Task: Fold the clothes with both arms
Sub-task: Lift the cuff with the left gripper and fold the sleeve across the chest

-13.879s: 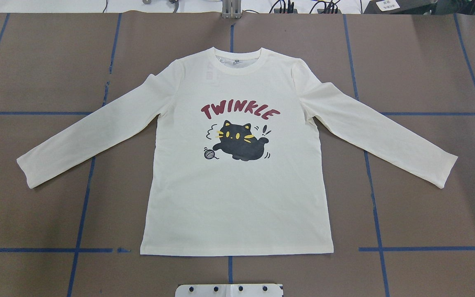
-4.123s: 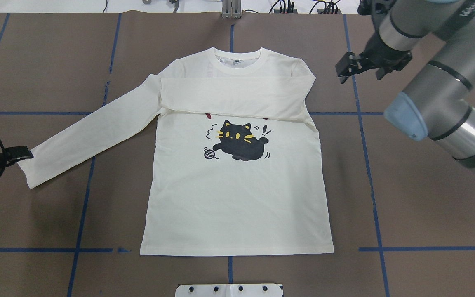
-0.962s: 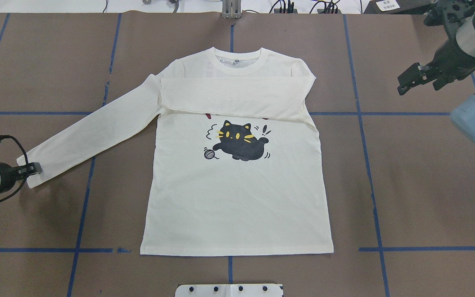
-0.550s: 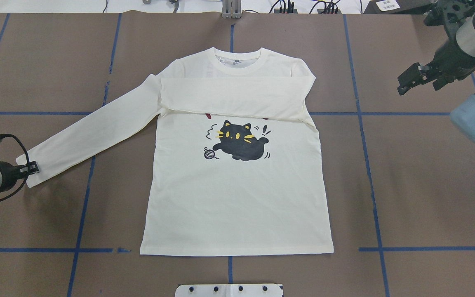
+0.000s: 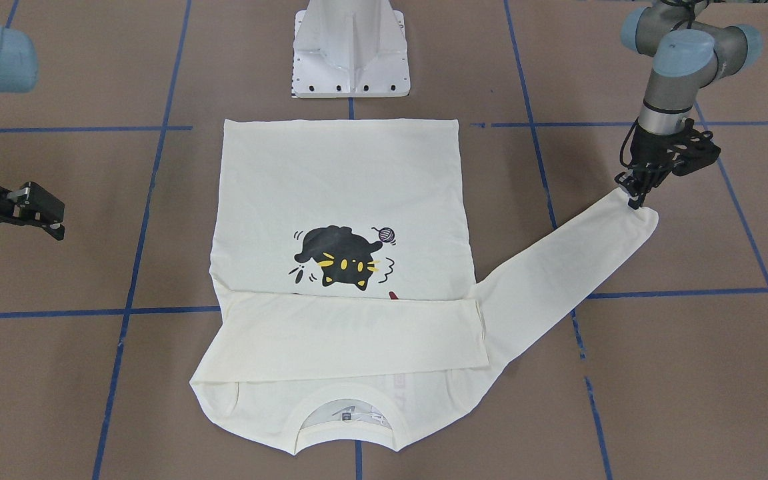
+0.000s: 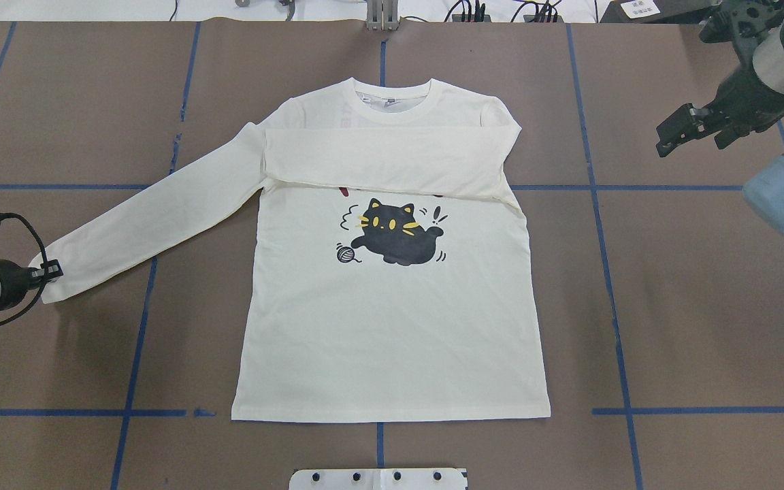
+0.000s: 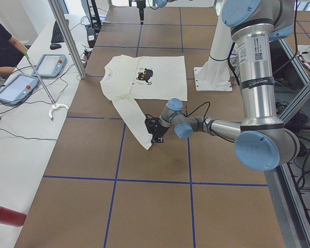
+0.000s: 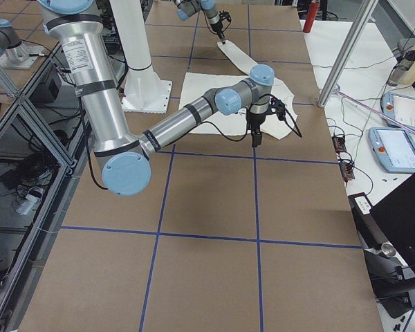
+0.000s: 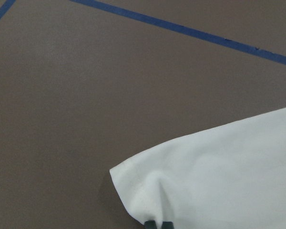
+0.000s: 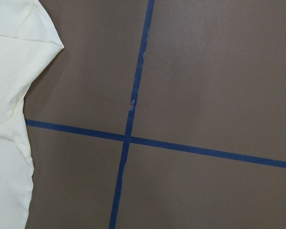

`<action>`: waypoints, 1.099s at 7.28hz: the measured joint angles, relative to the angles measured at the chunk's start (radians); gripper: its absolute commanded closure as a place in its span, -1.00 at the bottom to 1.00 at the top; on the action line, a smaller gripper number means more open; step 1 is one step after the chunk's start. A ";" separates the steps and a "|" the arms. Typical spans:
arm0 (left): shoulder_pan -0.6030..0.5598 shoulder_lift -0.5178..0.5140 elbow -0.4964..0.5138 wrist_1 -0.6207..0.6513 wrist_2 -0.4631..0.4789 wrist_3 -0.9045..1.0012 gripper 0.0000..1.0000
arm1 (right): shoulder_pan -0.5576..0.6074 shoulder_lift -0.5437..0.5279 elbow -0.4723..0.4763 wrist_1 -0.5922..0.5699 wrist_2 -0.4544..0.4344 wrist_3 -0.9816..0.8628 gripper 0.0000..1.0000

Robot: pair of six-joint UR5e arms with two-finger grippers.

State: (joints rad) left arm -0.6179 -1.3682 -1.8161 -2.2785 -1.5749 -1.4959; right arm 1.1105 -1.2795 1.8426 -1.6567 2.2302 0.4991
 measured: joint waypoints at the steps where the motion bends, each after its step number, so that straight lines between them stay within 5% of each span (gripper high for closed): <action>1: -0.017 -0.001 -0.017 0.001 -0.002 0.003 1.00 | 0.001 -0.007 0.005 0.000 0.001 0.000 -1.00; 4: -0.141 -0.085 -0.051 0.023 -0.113 0.069 1.00 | 0.016 -0.110 0.094 -0.001 0.002 0.002 -1.00; 8: -0.238 -0.511 -0.034 0.409 -0.225 0.225 1.00 | 0.058 -0.248 0.177 -0.001 0.003 -0.002 -1.00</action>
State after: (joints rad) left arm -0.8557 -1.8794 -1.8504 -1.8694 -1.8001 -1.2712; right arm 1.1682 -1.5275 2.0195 -1.6572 2.2336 0.4972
